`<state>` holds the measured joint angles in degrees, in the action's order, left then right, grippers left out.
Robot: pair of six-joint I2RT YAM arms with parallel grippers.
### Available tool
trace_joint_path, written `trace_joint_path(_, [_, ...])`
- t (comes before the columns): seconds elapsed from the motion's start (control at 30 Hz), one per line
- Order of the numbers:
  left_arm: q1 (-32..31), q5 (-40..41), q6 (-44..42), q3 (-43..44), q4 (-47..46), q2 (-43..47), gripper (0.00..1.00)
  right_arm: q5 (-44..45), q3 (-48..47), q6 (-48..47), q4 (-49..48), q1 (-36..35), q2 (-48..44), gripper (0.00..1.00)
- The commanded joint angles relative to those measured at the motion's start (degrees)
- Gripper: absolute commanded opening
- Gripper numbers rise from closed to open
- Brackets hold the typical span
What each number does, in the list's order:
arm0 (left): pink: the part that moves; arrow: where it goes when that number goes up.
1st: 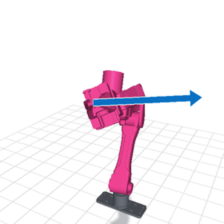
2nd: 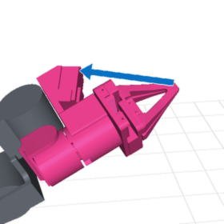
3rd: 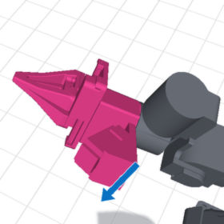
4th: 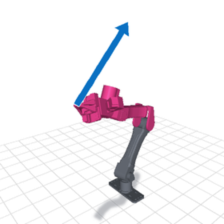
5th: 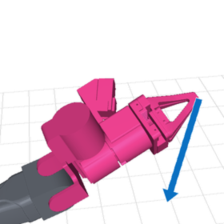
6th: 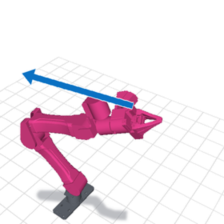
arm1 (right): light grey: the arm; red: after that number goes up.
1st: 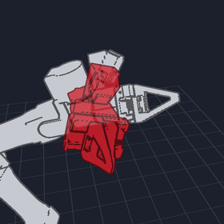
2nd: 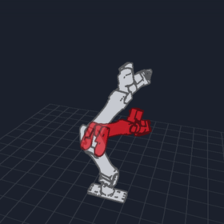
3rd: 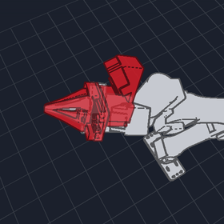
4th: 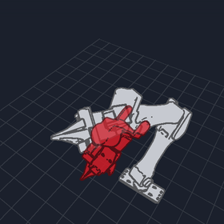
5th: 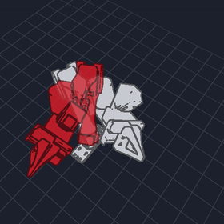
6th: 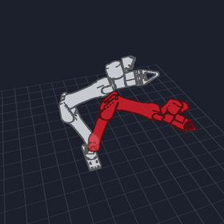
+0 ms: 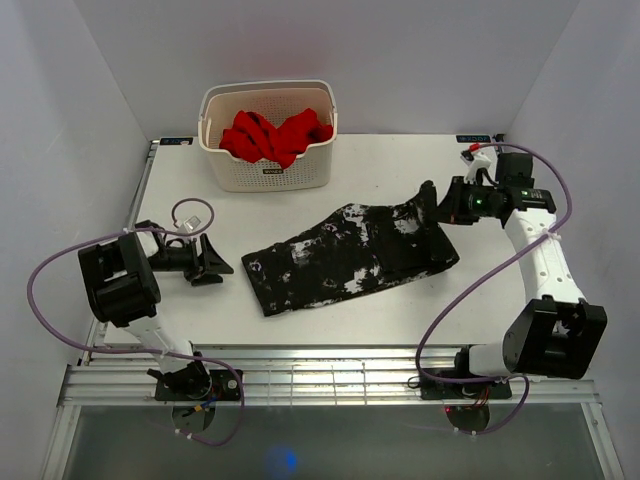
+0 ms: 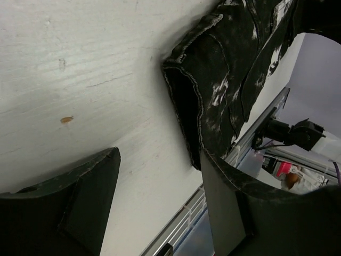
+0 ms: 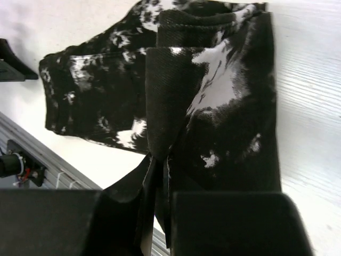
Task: Fold and stack the trousers
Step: Fold the trousers
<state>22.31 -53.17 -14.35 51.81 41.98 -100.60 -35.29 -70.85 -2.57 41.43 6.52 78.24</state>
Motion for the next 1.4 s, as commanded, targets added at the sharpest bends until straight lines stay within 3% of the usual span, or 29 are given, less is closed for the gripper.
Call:
trace_joint_path(0.0, [-1.73,-4.75,1.34,0.22,-0.67,0.32,0.73,-0.93,1.32,10.91,-9.69,-5.10,-2.74,0.08])
trace_joint_path(0.17, [-6.30,-6.67,5.45,0.66,-1.54,-2.31,0.77,1.54,1.15,14.16,-14.18,-10.56,-1.60,0.08])
trace_joint_path(0.23, [-8.59,-7.21,7.31,0.31,-2.77,-3.63,0.72,2.06,1.06,14.78,-14.62,-12.23,-0.55,0.08])
trace_joint_path(0.33, [-12.28,-7.65,8.72,-0.30,-4.96,-5.92,0.60,2.68,1.06,16.63,-16.37,-14.60,0.25,0.08])
trace_joint_path(0.57, [-14.83,-9.24,17.24,-3.73,-15.51,-5.05,0.18,3.82,0.45,21.11,-21.39,-23.39,3.15,0.08])
trace_joint_path(0.6, [-15.44,-8.97,18.47,-4.26,-17.00,-4.87,0.07,4.00,0.36,21.29,-22.43,-25.75,3.50,0.08])
trace_joint_path(0.67, [-15.97,-8.71,19.27,-4.70,-18.15,-4.96,0.00,4.96,0.10,21.73,-23.32,-27.96,4.81,0.08])
trace_joint_path(1.0, [-16.77,-7.57,22.96,-6.37,-23.25,-5.75,0.00,7.43,-1.92,26.47,-30.17,-42.19,12.72,0.08])
trace_joint_path(1.37, [-17.47,-7.30,23.93,-6.99,-24.40,-5.23,0.00,8.48,-6.58,31.13,-34.92,-50.03,22.74,0.08])
